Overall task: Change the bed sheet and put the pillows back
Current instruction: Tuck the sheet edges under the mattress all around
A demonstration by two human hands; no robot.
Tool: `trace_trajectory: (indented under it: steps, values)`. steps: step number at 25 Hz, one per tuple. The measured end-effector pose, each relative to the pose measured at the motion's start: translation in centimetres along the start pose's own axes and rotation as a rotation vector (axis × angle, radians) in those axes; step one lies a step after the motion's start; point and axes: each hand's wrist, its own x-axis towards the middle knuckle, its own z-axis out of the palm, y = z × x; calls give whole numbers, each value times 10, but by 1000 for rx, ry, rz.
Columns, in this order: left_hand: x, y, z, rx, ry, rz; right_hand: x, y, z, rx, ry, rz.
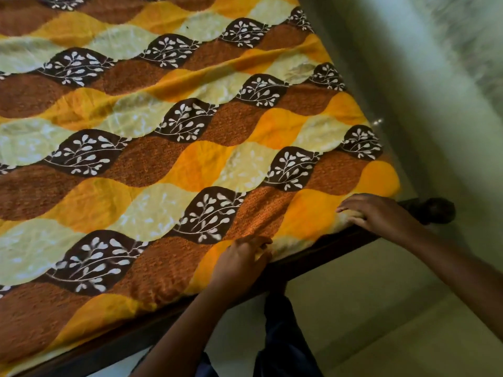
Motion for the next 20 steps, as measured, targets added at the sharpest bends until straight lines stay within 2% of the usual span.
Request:
trace_trajectory:
  steps: [2, 5, 8, 11, 13, 16, 20]
  values:
    - [34, 30, 25, 57, 34, 18, 11, 57, -9, -166, -78, -129]
    - [77, 70, 57, 173, 105, -1, 25, 92, -4, -272, -126, -334]
    - [108, 96, 80, 205, 119, -26, 30, 104, -6, -218, -110, -468]
    - [120, 105, 89, 353, 127, 99, 33, 115, -11, -96, -48, -518]
    - [119, 107, 91, 405, 134, 160, 33, 117, -17, -68, -68, -567]
    - [106, 114, 92, 256, 135, 132, 29, 116, -20, -67, -111, -650]
    - [102, 129, 96, 112, 209, 46, 25, 100, -15, -73, -144, -603]
